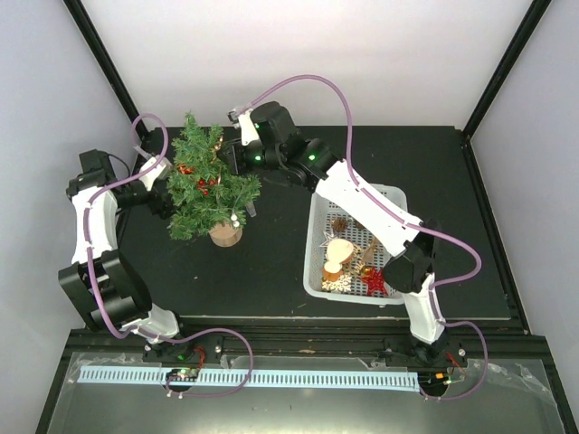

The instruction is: Decorate the small christmas tree

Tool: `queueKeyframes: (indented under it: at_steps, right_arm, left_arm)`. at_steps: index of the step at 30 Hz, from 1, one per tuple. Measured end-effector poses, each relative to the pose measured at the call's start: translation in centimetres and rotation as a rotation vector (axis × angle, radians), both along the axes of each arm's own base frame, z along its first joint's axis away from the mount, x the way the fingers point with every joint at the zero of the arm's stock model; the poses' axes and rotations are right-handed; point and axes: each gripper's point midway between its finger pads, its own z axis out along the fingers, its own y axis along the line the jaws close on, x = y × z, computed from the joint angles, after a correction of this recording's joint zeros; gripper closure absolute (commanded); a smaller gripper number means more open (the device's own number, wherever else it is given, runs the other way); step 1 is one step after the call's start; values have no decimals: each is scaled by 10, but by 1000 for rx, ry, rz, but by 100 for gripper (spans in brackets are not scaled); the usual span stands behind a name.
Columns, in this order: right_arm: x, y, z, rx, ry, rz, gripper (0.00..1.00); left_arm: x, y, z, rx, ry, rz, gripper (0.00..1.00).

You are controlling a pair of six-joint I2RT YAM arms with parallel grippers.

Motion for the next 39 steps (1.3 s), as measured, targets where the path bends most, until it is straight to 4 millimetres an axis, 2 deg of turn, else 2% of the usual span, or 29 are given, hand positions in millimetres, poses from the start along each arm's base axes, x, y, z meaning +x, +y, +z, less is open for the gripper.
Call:
queueKeyframes:
  at_steps: [5, 15, 19, 23, 33, 39]
  right_arm:
    - [1, 4, -10, -11, 15, 11, 92]
    - [-1, 4, -20, -26, 25, 19, 76]
    - [-2, 3, -17, -25, 18, 21, 68]
    - [-4, 1, -11, -21, 5, 24, 65]
    - [-10, -7, 8, 2, -15, 24, 63]
    - [-14, -12, 12, 3, -16, 24, 63]
  left_arm:
    - [-1, -1, -3, -4, 9, 0, 1]
    - [-2, -1, -6, -8, 16, 0, 1]
    - [-2, -1, -6, -8, 15, 1, 1]
    - [-2, -1, -6, -6, 13, 3, 1]
    - [-5, 1, 4, 3, -8, 20, 1]
    - [-6, 3, 5, 13, -10, 32, 1]
